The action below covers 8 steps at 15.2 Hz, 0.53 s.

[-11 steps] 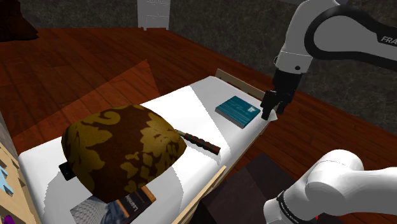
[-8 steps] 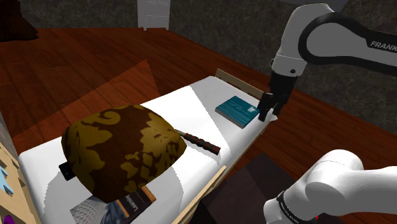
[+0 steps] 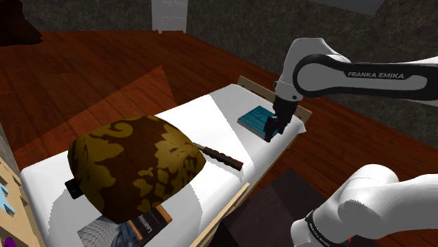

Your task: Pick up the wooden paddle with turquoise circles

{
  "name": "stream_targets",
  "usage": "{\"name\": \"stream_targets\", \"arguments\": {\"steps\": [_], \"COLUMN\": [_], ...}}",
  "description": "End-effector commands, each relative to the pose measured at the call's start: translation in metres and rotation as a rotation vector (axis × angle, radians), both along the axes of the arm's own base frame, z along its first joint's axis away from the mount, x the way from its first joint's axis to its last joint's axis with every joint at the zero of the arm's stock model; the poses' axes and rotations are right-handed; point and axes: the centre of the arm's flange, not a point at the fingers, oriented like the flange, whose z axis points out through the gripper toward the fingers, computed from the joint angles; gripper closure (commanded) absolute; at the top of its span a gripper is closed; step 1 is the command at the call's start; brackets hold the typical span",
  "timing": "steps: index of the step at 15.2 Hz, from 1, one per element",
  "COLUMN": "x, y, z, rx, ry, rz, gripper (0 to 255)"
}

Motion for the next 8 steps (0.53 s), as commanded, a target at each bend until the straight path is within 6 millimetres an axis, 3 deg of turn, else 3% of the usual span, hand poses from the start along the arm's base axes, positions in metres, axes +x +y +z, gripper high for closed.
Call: {"name": "stream_targets", "arguments": {"steps": [1,8], "x": [0.014,0.063], "y": [0.000,0.006], "z": [-0.023,-0.096], "rx": [0.002,0.011], "ry": [-0.015,-0.053], "rz": [0.037,0.160], "gripper": [0,0]}}
